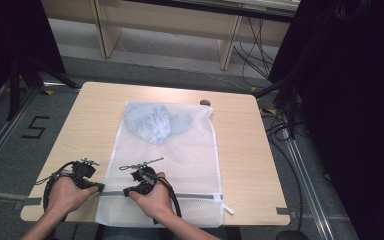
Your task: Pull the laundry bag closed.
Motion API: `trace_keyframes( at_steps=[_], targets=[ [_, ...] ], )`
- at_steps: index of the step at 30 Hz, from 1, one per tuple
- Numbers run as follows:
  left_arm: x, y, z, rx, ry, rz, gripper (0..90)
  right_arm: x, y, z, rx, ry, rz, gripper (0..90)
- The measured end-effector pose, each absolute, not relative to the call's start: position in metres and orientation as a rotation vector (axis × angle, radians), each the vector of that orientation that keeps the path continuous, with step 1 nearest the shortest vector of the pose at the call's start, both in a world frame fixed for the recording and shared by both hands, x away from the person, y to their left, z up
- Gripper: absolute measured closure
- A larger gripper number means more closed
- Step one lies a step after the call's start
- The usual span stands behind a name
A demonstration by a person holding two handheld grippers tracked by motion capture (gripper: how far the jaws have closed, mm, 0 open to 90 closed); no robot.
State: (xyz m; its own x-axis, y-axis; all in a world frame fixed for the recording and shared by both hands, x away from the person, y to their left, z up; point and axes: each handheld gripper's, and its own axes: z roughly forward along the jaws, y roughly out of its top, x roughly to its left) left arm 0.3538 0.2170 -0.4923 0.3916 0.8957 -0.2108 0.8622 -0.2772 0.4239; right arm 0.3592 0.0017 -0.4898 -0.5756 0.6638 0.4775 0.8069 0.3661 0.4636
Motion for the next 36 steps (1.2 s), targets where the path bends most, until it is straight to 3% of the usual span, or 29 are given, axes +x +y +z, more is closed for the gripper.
trace_keyframes(
  at_steps=[36],
  targets=[
    [0.354,0.217,-0.492,2.182,1.506,0.095,90.0,0.359,-0.014,-0.486,-1.320,-2.446,-1.014,86.9]
  ],
)
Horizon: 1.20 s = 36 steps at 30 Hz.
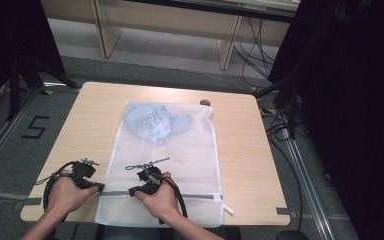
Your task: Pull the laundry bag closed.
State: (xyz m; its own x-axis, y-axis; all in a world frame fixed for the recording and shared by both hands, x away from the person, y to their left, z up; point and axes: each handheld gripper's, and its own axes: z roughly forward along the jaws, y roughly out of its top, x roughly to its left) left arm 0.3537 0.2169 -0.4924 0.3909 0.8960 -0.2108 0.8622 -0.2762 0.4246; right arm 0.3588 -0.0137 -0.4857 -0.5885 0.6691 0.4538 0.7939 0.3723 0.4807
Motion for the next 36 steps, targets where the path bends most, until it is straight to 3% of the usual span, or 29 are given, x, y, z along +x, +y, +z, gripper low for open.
trace_keyframes(
  at_steps=[36],
  targets=[
    [0.354,0.217,-0.492,2.187,1.504,0.092,90.0,0.360,-0.035,-0.486,-1.366,-2.444,-0.996,86.9]
  ],
)
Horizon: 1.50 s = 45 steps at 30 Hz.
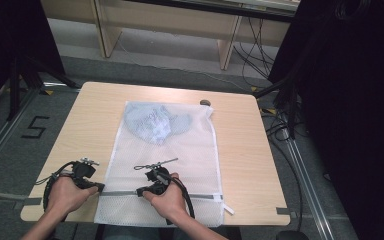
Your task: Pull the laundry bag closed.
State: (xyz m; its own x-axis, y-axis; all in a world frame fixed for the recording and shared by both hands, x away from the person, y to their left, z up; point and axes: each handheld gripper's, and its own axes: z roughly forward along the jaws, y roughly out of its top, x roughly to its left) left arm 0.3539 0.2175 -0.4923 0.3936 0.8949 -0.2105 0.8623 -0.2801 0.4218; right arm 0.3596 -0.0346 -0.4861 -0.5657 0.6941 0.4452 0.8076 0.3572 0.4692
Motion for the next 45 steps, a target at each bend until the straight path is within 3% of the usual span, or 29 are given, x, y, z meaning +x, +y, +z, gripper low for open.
trace_keyframes(
  at_steps=[45],
  targets=[
    [0.354,0.215,-0.493,2.161,1.524,0.107,90.0,0.356,-0.064,-0.483,-1.412,-2.434,-0.970,86.9]
  ],
)
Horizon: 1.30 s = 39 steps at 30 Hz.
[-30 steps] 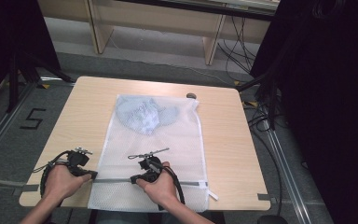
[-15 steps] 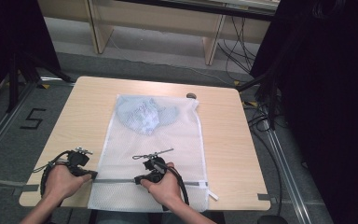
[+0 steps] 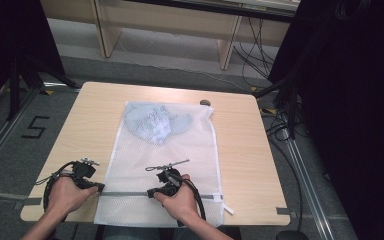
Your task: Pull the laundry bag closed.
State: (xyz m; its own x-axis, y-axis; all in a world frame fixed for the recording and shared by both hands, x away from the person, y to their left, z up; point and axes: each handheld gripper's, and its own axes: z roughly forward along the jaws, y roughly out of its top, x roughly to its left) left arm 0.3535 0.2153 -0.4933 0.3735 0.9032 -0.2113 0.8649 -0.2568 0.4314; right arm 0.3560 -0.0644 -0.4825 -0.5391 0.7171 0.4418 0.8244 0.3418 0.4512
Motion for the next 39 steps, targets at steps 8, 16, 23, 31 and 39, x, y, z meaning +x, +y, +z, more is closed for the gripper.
trace_keyframes(
  at_steps=[8,16,23,31,39],
  targets=[
    [0.3536,0.2166,-0.4923,2.184,1.507,0.096,90.0,0.3562,-0.0686,-0.4822,-1.406,-2.436,-0.975,86.9],
    [0.3535,0.2158,-0.4923,2.182,1.509,0.103,90.0,0.3561,-0.0704,-0.4807,-1.385,-2.448,-0.990,86.9],
    [0.3538,0.2165,-0.4922,2.184,1.509,0.095,90.0,0.3571,-0.0711,-0.4797,-1.403,-2.440,-0.982,86.9],
    [0.3535,0.2156,-0.4922,2.180,1.515,0.104,90.0,0.3565,-0.0709,-0.4776,-1.387,-2.435,-0.987,86.9],
    [0.3538,0.2153,-0.4927,2.165,1.520,0.092,90.0,0.3560,-0.0721,-0.4788,-1.381,-2.446,-0.992,86.9]
  ],
)
